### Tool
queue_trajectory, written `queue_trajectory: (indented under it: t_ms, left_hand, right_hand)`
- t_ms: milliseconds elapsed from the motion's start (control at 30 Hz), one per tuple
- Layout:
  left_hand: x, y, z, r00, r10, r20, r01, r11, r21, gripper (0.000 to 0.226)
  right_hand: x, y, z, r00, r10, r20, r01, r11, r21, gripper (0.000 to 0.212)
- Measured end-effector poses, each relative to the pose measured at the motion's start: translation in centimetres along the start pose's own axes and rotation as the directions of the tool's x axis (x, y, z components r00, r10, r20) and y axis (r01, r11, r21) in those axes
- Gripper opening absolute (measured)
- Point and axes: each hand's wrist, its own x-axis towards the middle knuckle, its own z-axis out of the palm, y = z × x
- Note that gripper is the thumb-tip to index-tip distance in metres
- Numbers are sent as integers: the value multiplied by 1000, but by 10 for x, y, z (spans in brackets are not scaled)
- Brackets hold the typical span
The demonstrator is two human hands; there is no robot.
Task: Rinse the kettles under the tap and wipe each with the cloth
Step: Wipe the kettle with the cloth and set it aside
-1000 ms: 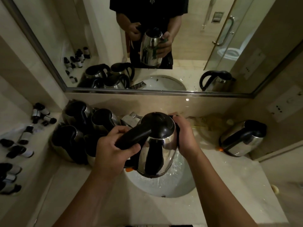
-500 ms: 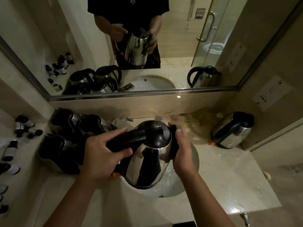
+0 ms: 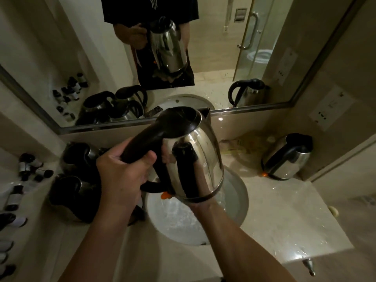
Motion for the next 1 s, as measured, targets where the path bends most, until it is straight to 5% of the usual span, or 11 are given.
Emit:
queue_trajectory:
  t_ms: [167,367,533,667,767,867,967,1000]
  left_hand:
    - [11,-18,11,988,65,-142,-44,988,147,37]
    - [6,-24,19,979,138,-150,-72,923,377,44]
    - [-15,-31,24,982,100,-159,-27,913,406,47]
    - [-20,-26,25,992,82,-98,-39,922,385,50]
    - [-15,-22,24,993,43,-108,-9,954,299,45]
    - [-10,-18,25,994,-30,-108,49,983,179,48]
    - [-2,-17,25,984,-109,-141,125,987,105,55]
    - [0,-16,24,982,-123,-146,137,986,96,55]
  right_hand:
    - [-13,18,42,983,62,171,-115,940,321,74]
    - [-15,6,12,981,30,-193,77,849,522,70]
    - [-17,-15,35,772,-175,-611,224,975,3,62]
    - [-17,-41,40,689,-472,-549,281,873,-397,43]
    - [-16,-41,39,583,-742,-330,345,595,-726,41]
    - [-30,-16,46,457,-878,144,425,73,-902,49]
    - [-31,1,19,427,-633,645,327,-557,-763,61]
    - [-30,1,10,433,-552,713,315,-649,-693,61]
